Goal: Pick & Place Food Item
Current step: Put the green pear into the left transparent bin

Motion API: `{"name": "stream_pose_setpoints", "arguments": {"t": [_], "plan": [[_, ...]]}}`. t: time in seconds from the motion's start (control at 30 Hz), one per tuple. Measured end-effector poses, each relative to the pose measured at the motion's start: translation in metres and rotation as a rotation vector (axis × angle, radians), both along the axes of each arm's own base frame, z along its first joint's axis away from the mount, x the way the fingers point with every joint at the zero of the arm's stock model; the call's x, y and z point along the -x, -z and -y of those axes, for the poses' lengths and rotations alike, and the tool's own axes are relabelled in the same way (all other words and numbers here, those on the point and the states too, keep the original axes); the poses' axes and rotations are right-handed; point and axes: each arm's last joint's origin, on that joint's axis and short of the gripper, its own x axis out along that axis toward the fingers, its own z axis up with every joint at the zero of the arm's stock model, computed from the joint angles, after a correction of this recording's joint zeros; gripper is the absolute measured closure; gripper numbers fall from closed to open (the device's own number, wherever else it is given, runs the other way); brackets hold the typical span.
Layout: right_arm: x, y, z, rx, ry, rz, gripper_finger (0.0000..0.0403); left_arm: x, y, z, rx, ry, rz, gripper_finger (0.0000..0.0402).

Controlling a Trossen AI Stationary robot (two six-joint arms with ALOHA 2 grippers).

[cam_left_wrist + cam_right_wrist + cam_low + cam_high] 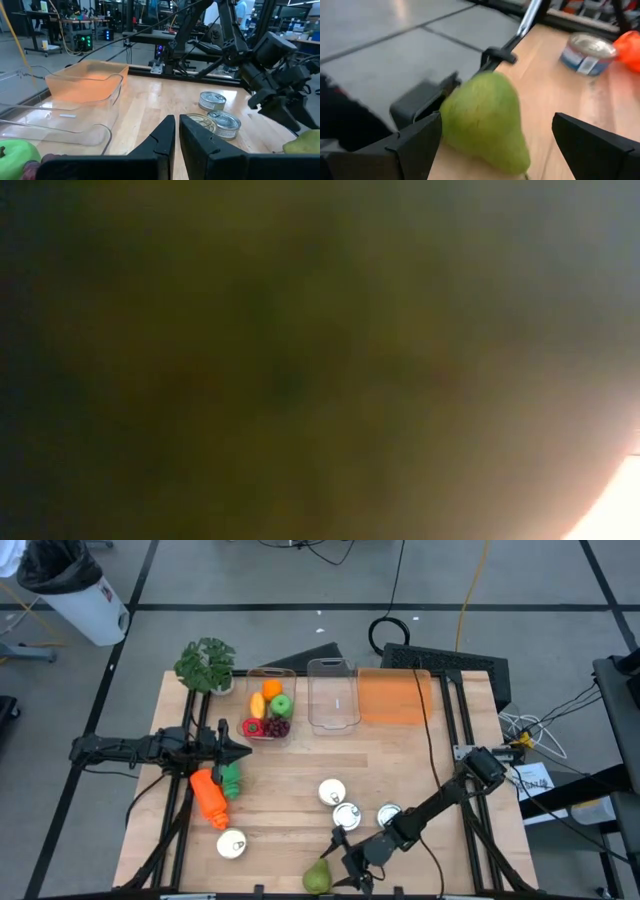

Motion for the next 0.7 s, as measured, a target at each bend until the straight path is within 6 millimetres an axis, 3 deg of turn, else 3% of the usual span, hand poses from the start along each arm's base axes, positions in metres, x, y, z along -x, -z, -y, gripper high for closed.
{"name": "stream_pose_setpoints", "arguments": {"t": [0.4, 0.57, 0.7], "plan": [[-0.016, 0.023, 0.009, 0.077, -0.038, 0.020, 0.0044, 0.000, 0.000, 0.000, 0.000, 0.000, 0.000, 0.0366], [-0.040, 0.023, 0.025, 0.205, 0.295, 0.101, 0.0044, 0.000, 0.000, 0.000, 0.000, 0.000, -0.001, 0.0366], [-0.047, 0.008, 0.043, 0.254, 0.455, 0.137, 0.0044, 0.000, 0.000, 0.000, 0.000, 0.000, 0.000, 0.0366]]}}
